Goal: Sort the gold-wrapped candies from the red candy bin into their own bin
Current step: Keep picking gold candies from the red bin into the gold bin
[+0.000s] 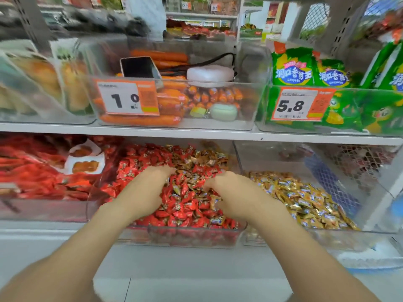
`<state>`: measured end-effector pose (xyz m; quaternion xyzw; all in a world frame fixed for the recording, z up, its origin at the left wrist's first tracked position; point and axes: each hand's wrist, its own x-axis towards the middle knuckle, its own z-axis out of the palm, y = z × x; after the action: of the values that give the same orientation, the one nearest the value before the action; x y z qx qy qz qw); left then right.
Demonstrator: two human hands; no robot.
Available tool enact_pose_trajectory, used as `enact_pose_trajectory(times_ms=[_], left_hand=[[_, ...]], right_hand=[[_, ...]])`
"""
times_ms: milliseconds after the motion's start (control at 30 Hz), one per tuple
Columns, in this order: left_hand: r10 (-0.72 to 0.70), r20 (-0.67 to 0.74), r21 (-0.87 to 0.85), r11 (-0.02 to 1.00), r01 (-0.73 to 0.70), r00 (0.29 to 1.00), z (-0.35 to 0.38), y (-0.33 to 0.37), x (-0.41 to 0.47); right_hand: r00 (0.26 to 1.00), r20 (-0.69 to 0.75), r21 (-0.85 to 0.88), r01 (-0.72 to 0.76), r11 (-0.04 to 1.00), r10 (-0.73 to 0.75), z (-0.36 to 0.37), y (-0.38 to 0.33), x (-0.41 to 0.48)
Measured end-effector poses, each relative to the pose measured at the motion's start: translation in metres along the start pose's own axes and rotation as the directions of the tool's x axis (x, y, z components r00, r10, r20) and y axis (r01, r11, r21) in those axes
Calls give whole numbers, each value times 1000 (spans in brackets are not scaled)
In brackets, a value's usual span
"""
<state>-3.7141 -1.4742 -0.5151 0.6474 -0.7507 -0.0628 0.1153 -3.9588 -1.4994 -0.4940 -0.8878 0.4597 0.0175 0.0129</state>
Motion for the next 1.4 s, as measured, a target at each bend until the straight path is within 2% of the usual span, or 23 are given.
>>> enact_pose_trajectory(times_ms=[167, 300, 400, 467, 600, 700, 933, 1033, 1200, 1333, 1400], left_hand=[[94, 162, 7, 995, -96, 982, -9, -16, 5], [111, 174, 4, 994, -114, 978, -14, -23, 7], [71, 147, 48, 996, -79, 987, -13, -21, 9], [44, 115, 32, 998, -48, 992, -13, -21, 9], [36, 50, -53, 998, -34, 998, -19, -21, 6], [36, 5, -137, 990, -35, 999, -22, -25, 1], [31, -103, -240, 969, -55, 994, -25, -33, -7], [-45, -161, -320, 947, -9, 986, -28, -35, -10], [-121, -169, -379, 924, 49, 978, -26, -38, -11], [-154, -141, -449, 890, 76, 978, -31, -37, -13], [-149, -102, -487, 870, 81, 984, -33, -36, -16]], right_hand=[[1000, -14, -35, 17, 999, -17, 9, -6, 4], [996, -78, 182, -32, 983, 46, 0, -4, 2], [976, -122, 412, -115, 904, 180, -12, -4, -1], [957, -159, 502, -133, 854, 242, -15, -5, 1], [947, -180, 635, -94, 767, 264, -11, -13, 11], [954, -197, 666, -38, 745, 225, -3, -26, 23], [966, -156, 621, -67, 781, 207, 11, -48, 62], [973, -95, 538, -128, 833, 210, 22, -52, 78], [965, -7, 505, -224, 833, 264, 27, -61, 87], [948, -40, 669, -210, 713, 316, 10, -58, 83], [947, -74, 699, -175, 694, 313, 2, -51, 77]])
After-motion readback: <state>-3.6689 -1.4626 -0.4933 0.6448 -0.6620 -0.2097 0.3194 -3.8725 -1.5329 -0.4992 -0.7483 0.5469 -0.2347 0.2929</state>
